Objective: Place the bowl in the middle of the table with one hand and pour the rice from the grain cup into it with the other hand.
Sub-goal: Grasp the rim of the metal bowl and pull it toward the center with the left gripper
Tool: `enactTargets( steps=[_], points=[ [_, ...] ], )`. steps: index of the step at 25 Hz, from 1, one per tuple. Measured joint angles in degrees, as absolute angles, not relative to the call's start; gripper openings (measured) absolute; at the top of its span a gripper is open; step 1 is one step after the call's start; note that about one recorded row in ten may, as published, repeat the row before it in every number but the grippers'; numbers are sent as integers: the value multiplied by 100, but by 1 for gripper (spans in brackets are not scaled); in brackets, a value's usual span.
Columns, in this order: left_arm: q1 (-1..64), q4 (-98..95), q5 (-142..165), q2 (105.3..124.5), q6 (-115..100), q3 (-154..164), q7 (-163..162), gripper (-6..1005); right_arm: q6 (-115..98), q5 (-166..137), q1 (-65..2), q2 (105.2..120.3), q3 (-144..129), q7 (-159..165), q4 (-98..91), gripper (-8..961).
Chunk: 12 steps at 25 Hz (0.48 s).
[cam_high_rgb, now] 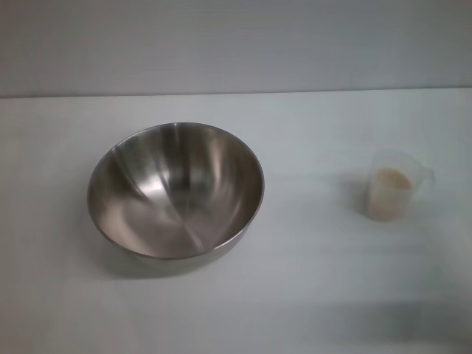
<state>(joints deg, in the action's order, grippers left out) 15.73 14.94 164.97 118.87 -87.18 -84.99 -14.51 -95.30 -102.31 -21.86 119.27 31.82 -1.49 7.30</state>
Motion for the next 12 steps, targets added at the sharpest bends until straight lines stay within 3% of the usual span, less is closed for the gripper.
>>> enactTargets(
  steps=[12],
  points=[
    [1586,1547,16497,11880,-8727,-8507,-965,842,-9525,-10239,-2187,11927,3176,-149,720,656]
  ],
)
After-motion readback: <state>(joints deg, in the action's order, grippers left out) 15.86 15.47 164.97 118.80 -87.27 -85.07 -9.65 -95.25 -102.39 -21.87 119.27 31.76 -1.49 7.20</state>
